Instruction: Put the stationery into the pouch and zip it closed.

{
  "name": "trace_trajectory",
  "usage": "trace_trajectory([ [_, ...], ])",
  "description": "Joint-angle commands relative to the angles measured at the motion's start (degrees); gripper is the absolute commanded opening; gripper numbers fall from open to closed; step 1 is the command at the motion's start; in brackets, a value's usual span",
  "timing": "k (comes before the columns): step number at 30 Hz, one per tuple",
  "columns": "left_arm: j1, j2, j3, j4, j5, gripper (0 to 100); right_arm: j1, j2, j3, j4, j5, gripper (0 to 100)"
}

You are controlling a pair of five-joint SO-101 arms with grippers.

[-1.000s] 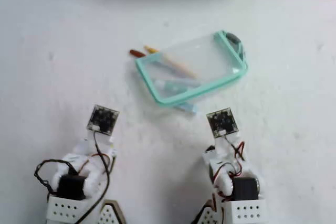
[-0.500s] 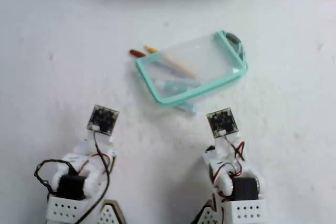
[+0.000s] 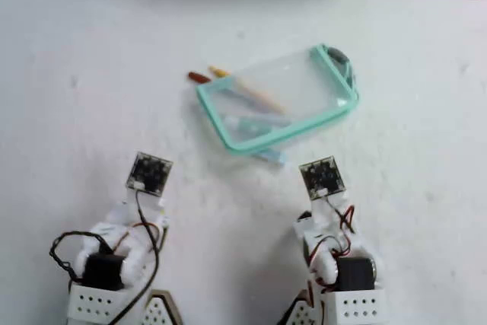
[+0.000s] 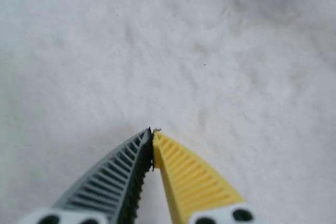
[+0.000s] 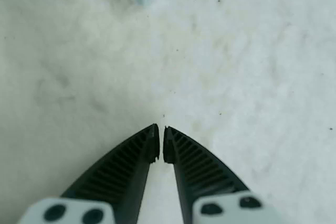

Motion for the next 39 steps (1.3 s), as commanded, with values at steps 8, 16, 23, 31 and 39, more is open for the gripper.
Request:
trace_trajectory([
  [8,0.75,-0.13,-0.09,0.44,-0.44,2,-0.57,-0.22,0.53,0.04,0.35,1.8],
  [16,0.84,-0.13,-0.09,0.35,-0.44,2,-0.22,-0.22,0.53,0.04,0.26,1.8],
  [23,1.54,-0.13,-0.09,0.53,-0.44,2,-0.57,-0.31,0.53,-0.48,0.53,1.8],
  [31,1.36,-0.13,-0.09,0.53,-0.44,2,-0.57,-0.31,0.53,-20.26,0.53,1.8],
  [39,-5.85,-0.13,-0.09,-6.15,-0.62,2,-0.13,-0.22,0.53,-30.20,0.70,1.8],
])
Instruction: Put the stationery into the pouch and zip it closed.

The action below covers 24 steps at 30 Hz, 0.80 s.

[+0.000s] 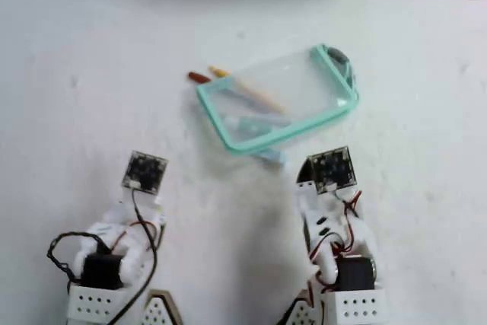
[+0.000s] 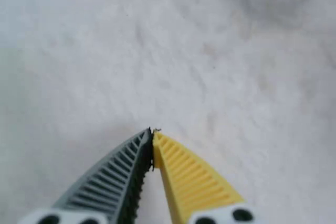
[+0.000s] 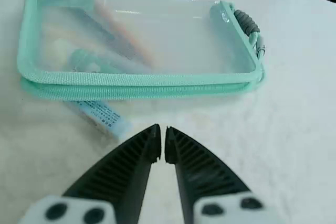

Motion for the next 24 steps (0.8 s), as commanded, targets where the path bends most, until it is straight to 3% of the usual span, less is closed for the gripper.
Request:
trace_trajectory([
  [1,-5.76,-0.13,-0.09,-7.12,-0.62,2,-0.13,-0.22,0.53,-1.89,0.70,1.8],
  [7,-12.26,-0.13,-0.09,-10.73,-0.62,2,-0.57,-0.31,0.53,-2.77,0.70,1.8],
  [15,-14.55,-0.13,-0.09,-11.16,-0.44,2,-4.79,-0.22,0.53,-17.01,0.44,1.8],
  [24,-12.62,-0.13,-0.26,-11.52,-0.53,2,-10.51,-0.13,0.53,-4.00,0.26,1.8],
])
